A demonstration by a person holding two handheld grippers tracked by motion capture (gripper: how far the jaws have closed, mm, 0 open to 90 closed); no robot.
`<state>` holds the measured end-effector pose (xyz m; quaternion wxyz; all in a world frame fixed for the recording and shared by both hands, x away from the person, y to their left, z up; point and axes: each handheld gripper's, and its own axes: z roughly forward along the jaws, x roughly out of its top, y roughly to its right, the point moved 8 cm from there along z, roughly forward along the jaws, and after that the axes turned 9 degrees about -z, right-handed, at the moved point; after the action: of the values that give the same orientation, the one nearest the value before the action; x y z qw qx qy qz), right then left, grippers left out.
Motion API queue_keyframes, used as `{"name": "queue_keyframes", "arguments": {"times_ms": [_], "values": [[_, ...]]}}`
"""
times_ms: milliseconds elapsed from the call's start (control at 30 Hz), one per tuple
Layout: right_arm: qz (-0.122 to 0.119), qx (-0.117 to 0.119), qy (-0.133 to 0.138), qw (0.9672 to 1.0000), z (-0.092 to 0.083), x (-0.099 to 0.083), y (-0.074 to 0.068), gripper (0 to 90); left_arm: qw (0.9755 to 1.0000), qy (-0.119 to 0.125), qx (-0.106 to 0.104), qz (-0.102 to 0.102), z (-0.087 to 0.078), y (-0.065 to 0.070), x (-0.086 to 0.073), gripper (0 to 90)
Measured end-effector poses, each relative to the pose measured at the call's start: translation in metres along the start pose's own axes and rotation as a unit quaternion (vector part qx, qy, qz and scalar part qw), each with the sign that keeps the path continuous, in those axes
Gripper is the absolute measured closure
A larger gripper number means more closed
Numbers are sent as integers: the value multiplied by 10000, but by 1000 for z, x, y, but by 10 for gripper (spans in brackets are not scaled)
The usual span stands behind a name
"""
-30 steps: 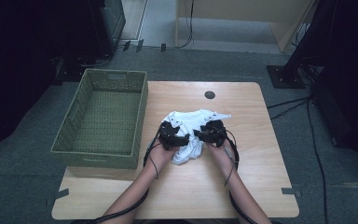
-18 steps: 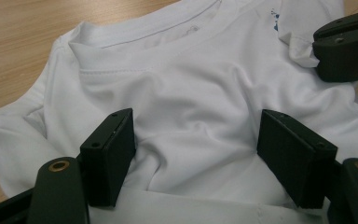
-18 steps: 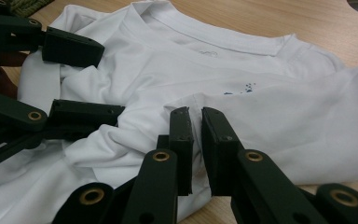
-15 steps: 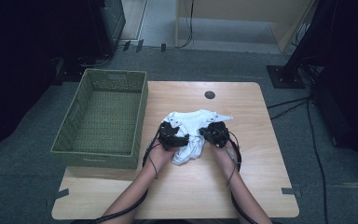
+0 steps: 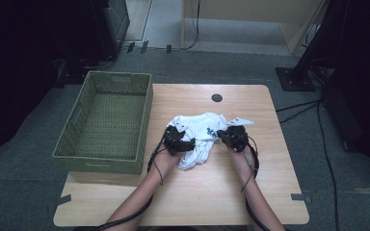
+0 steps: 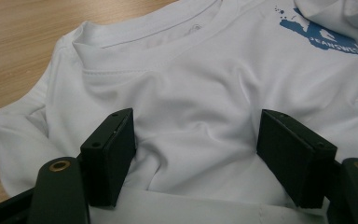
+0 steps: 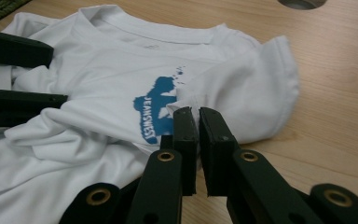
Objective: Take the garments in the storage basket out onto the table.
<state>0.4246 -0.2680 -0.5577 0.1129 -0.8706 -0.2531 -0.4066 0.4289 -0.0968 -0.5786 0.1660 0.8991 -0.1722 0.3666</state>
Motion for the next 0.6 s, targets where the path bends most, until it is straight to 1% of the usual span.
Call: {"name": "queue_keyframes", "arguments": {"times_ms": [233, 367, 533, 600], "values": [[77, -86, -35, 9999, -3, -7, 11, 866, 10000, -38, 22, -5, -1, -1, -1, 282], [249, -56, -3, 9997, -6, -9, 17, 866, 10000, -25, 33, -15, -3, -2, -2, 282], [270, -185, -24, 9995, -10, -12, 25, 866, 10000, -47, 33, 4, -3, -3, -2, 283], [312, -220, -25, 9993, -11, -13, 28, 866, 10000, -25, 20, -23, -4, -4, -2, 283]]}}
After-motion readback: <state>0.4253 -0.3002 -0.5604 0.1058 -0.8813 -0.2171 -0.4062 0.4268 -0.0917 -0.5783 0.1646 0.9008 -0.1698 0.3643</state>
